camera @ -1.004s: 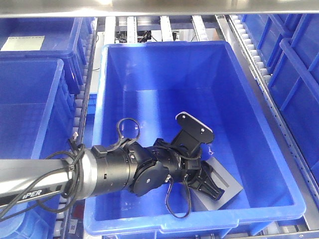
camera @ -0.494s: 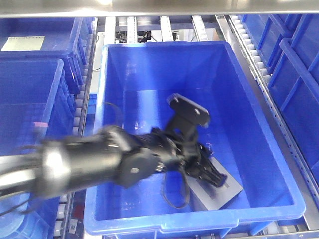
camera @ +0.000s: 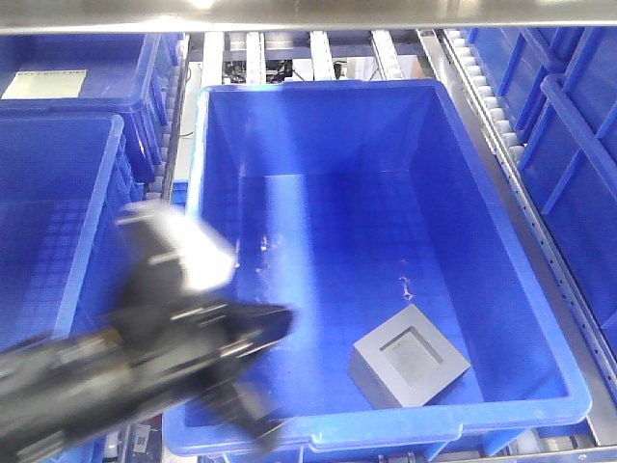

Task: Sort gray base to blue bin

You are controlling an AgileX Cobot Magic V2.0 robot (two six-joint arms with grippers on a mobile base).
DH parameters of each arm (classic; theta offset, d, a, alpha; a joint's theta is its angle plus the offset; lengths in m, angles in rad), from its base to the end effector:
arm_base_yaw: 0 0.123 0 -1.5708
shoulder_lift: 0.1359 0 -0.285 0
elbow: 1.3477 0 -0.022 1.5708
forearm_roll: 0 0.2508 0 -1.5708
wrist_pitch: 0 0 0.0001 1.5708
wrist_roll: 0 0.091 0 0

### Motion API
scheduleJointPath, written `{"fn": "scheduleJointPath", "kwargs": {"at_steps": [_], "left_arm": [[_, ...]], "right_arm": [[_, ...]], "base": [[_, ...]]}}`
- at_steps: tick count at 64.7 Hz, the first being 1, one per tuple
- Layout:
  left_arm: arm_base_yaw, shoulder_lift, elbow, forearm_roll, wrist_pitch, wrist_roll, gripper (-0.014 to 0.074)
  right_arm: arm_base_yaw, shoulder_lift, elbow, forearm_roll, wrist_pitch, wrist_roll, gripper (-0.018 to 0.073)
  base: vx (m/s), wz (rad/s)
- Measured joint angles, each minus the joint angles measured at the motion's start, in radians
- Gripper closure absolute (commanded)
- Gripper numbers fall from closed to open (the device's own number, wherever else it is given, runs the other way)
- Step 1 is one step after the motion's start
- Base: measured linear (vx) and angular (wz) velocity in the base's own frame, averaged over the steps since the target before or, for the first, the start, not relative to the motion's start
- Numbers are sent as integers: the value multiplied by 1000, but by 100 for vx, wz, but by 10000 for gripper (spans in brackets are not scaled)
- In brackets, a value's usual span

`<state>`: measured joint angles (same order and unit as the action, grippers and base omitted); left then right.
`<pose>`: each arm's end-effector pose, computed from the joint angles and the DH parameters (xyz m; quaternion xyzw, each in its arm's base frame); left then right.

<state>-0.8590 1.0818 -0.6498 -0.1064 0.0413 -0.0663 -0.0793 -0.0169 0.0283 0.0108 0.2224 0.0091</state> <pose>0.1494 -0.1738 0.2920 0.2803 0.7808 -0.2770 0.4849 0.0553 -0.0042 0.1844 0.0367 0.7561 -0.0186 0.6532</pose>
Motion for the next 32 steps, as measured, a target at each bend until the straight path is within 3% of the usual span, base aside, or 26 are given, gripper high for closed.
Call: {"fn": "scheduleJointPath", "kwargs": {"at_steps": [16,32], "left_arm": [[0,-390,177,-1,39,-16,603],[0,-720,264,-2,214,-22,603]], "right_arm": [[0,0,0,0,0,0,564],[0,0,0,0,0,0,564]], "base": [[0,0],[0,0]]}}
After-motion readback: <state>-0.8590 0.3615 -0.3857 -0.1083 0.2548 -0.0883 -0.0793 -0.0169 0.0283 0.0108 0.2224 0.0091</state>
